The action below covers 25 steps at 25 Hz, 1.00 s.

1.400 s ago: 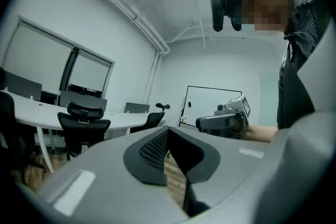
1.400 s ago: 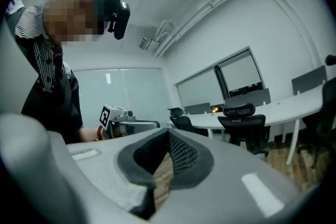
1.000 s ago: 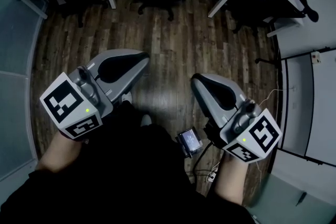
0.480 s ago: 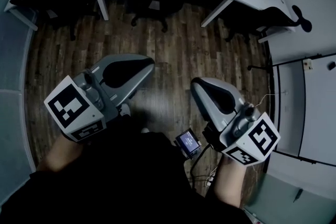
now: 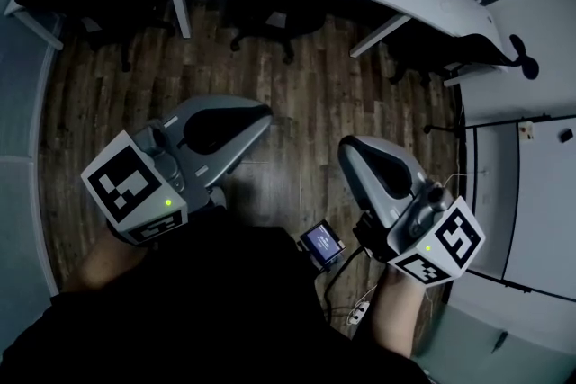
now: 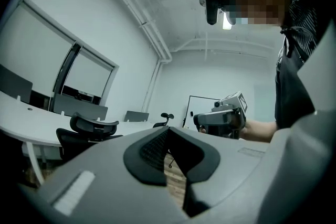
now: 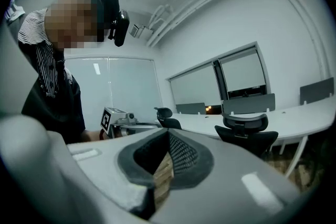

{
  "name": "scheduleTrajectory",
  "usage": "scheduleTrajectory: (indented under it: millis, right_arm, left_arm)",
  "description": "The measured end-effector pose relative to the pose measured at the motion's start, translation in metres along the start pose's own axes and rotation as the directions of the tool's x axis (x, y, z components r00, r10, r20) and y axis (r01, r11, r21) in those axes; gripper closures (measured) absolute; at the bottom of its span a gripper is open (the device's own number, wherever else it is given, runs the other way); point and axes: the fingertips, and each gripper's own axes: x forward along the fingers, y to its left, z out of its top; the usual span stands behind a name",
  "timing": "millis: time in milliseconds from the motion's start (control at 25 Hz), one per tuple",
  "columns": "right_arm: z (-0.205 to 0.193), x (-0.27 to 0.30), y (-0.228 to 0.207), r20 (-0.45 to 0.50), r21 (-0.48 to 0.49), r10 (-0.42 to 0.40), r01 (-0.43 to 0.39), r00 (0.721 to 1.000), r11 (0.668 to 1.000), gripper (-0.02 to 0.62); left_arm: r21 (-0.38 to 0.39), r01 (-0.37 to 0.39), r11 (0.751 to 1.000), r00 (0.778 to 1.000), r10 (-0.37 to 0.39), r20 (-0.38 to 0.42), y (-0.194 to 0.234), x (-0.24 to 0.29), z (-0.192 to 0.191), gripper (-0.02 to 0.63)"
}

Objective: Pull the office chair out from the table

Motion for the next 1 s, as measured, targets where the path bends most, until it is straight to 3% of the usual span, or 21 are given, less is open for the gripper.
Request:
scheduleTrajectory:
  millis: [360, 640, 1000]
  right_arm:
    - [0.008, 0.049, -0.002, -0.011, 0.013, 0.002, -0.002, 1.0, 1.0, 0.594]
    - [0.01, 0.061, 0.009, -0.034, -0.008, 0.031, -0.031, 0.999, 0.999, 0.594]
    - [0.019, 0.058, -0.026, 0.001, 0.035, -0.03, 0.03, 1.0, 0.999, 0.594]
  left_arm:
    - [0.001, 0.003, 1.0, 1.0, -0.003, 0.008, 0.042, -0.023, 0.003, 0.601]
    - [0.008, -0.005, 1.0, 0.999, 0.005, -0.041, 0.049, -0.034, -0.012, 0.601]
    - [0.025, -0.003, 1.0, 1.0, 0.004, -0.013, 0.064, -0.015, 0.003, 0.601]
